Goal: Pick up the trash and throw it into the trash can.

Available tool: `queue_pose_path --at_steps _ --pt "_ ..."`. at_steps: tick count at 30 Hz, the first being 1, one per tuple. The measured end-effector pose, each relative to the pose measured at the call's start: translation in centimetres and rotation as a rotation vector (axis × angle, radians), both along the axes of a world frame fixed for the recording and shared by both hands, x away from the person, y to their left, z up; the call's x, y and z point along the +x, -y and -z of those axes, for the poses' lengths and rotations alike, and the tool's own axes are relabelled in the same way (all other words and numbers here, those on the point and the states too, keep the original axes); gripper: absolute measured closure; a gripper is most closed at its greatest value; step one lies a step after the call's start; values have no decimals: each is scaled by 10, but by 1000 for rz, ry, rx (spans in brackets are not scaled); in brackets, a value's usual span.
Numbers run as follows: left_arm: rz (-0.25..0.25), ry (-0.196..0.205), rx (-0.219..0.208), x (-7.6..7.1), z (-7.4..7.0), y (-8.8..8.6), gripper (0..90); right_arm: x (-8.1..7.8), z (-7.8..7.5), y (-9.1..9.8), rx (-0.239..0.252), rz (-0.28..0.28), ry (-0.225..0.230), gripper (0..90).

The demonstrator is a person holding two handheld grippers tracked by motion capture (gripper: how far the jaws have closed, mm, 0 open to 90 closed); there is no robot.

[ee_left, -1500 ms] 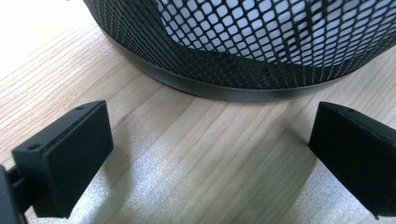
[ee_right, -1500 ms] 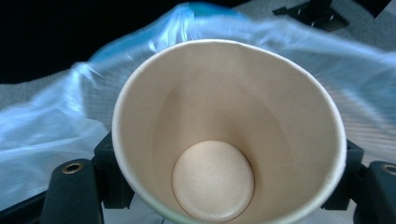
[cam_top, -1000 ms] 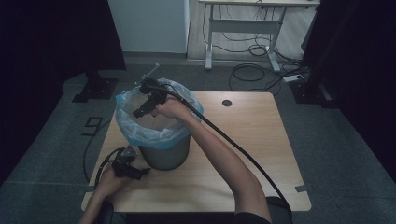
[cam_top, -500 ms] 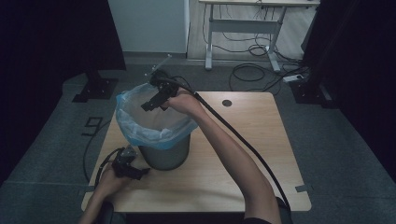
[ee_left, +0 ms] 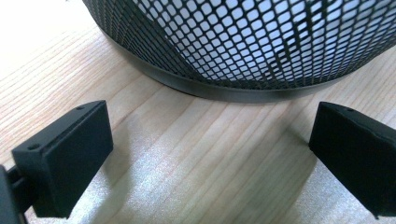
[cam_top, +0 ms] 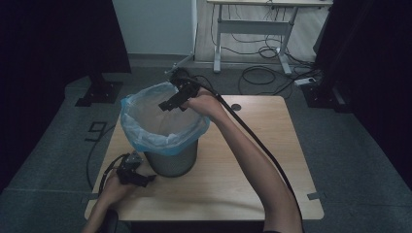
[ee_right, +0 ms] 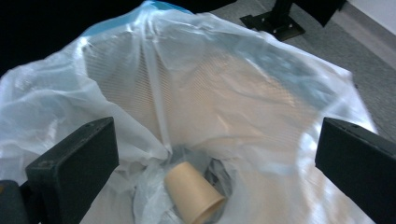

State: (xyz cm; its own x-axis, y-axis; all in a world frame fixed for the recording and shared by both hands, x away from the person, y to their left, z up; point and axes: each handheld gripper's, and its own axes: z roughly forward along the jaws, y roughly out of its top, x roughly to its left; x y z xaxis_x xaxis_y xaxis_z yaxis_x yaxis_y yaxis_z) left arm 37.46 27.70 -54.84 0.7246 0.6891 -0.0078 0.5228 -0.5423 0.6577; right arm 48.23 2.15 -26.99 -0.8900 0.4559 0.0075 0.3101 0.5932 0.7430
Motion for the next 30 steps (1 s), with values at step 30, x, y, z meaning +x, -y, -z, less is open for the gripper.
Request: queue_pose_path --at_steps 30 --pt "0 0 0 0 0 0 0 -3 8 100 3 183 50 0"
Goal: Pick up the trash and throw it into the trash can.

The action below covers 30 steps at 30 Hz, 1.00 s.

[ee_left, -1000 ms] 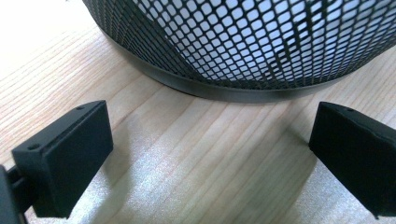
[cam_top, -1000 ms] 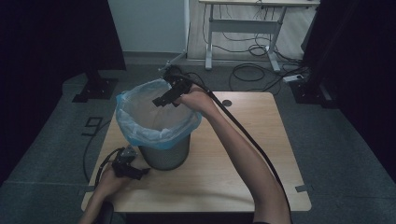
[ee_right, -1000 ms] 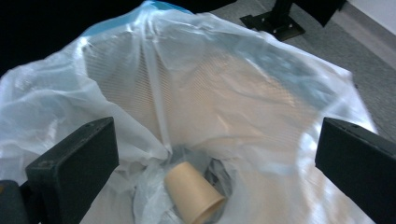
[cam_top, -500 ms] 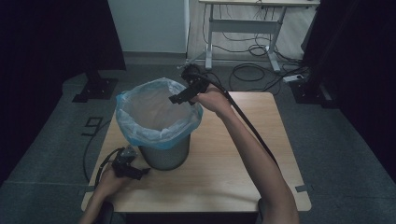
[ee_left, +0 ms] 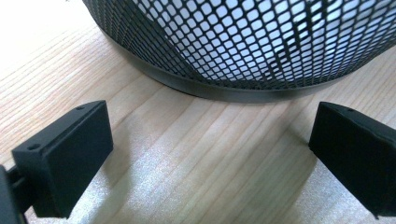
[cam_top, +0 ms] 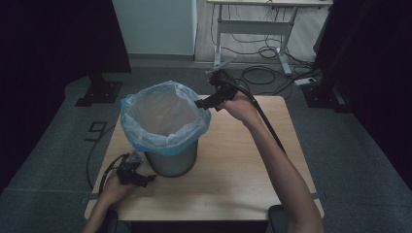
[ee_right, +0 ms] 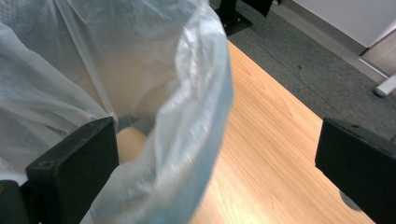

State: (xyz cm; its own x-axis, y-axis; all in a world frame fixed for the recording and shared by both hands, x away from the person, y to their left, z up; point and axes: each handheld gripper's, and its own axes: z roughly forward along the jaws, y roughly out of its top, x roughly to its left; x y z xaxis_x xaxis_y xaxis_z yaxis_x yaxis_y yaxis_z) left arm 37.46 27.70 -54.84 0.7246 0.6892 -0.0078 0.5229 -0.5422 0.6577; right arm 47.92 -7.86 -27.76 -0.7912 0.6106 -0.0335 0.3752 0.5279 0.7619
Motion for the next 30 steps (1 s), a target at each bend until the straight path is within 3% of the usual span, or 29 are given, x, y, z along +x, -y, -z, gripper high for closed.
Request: queue_pose_path --at_steps 14,19,30 --pt "0 0 0 0 0 0 0 -12 9 58 26 80 10 0" --pt "0 0 0 0 0 0 0 -17 17 85 42 115 3 0" --pt "-8 0 -1 0 0 1 0 -32 38 122 62 160 -2 1"
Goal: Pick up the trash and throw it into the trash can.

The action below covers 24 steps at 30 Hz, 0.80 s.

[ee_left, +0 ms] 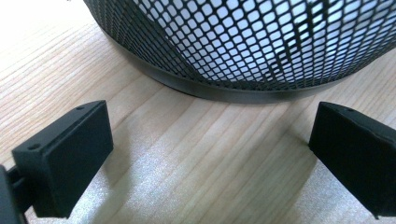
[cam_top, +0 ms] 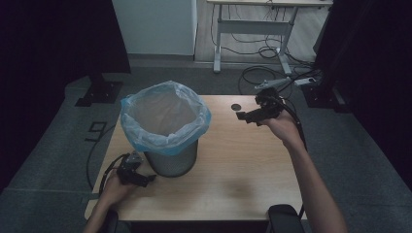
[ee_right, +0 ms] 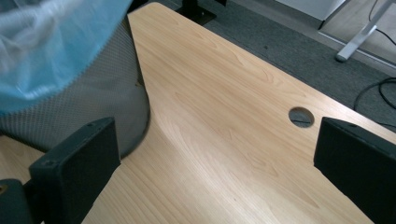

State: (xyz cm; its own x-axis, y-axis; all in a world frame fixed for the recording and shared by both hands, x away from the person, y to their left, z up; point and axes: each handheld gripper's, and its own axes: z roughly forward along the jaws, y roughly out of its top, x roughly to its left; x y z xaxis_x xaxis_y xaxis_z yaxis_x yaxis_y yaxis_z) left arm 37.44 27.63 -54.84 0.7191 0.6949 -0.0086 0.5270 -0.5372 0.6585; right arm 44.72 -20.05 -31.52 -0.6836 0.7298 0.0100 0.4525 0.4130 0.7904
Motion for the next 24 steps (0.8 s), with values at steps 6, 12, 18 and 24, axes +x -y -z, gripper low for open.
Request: queue_pose_path --at_steps 6,12,18,24 --pt "-2 0 0 0 0 0 0 -5 12 14 8 30 3 5" --pt "-2 -1 2 0 0 0 0 -12 35 26 -9 54 6 9" --pt "-3 0 0 0 0 0 0 -17 59 33 -5 68 -9 9" --pt "-3 0 0 0 0 0 0 -21 80 38 -15 78 -17 6"
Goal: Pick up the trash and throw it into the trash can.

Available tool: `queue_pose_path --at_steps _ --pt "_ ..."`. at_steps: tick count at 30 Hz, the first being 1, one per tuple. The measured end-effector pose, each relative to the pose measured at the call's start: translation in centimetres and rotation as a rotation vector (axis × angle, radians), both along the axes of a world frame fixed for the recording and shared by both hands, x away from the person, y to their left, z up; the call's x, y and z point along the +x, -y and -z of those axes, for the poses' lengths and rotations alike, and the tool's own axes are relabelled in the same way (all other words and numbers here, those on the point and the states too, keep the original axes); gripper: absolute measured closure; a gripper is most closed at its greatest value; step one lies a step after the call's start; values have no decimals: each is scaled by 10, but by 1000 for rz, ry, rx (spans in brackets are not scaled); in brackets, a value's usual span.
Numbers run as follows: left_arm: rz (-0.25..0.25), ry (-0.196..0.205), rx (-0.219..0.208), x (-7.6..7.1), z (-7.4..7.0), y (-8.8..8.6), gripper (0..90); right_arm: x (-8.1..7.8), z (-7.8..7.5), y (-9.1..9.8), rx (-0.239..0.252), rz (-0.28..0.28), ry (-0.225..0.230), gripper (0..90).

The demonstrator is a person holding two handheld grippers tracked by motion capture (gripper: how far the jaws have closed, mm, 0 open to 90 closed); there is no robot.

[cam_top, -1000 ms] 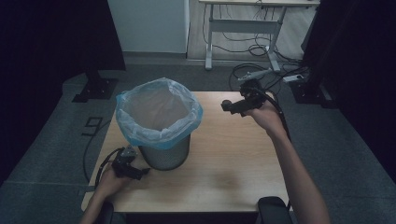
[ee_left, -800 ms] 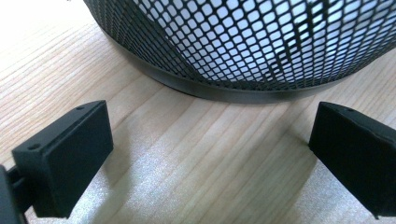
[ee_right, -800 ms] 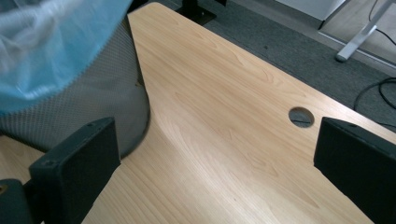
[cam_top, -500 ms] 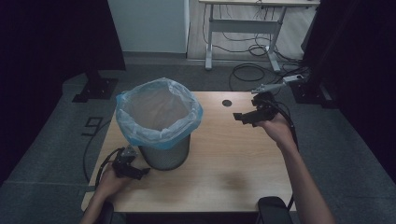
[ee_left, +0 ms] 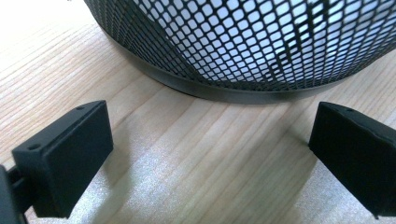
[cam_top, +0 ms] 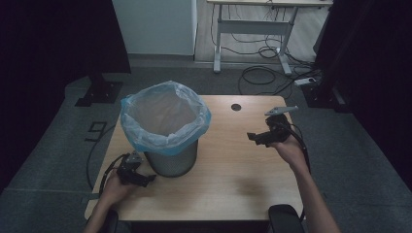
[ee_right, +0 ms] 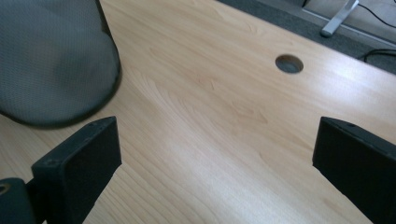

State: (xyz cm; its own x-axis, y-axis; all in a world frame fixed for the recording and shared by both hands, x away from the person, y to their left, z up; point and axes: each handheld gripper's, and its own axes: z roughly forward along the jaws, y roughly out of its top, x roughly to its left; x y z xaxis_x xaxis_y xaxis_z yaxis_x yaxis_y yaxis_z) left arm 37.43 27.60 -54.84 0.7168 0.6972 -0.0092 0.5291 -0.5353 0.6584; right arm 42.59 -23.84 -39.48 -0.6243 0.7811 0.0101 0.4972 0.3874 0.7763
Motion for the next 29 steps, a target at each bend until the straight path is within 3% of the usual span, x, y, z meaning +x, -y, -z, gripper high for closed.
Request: queue_pose_path --at_steps 5,6,7,8,12,14,15,17,19,23,24,25,29 --pt "0 0 0 0 0 0 0 -6 27 4 -12 24 -5 0" --pt "0 0 0 0 0 0 0 -8 40 6 -9 31 -14 0" --pt "0 0 0 0 0 0 0 -8 40 6 -9 31 -14 0" --pt "0 0 0 0 0 0 0 -9 55 8 -9 36 -31 0" --pt "0 0 0 0 0 0 0 -9 73 11 -23 45 -46 0" --pt "0 1 0 0 0 0 0 -11 93 14 -35 61 -52 0" --pt "1 0 1 0 0 0 0 -11 93 14 -35 61 -52 0" --pt "1 1 1 0 0 0 0 -14 115 15 -34 72 -63 0" --pt "1 0 1 0 0 0 0 -16 122 16 -37 74 -68 0" --pt "1 0 1 0 0 0 0 -19 150 17 -68 88 -123 0" --pt "1 1 1 0 0 0 0 -20 157 18 -63 81 -122 0" --pt "1 0 1 0 0 0 0 -23 161 18 -69 86 -85 0" --pt "1 0 1 0 0 0 0 -25 163 18 -53 88 -67 0"
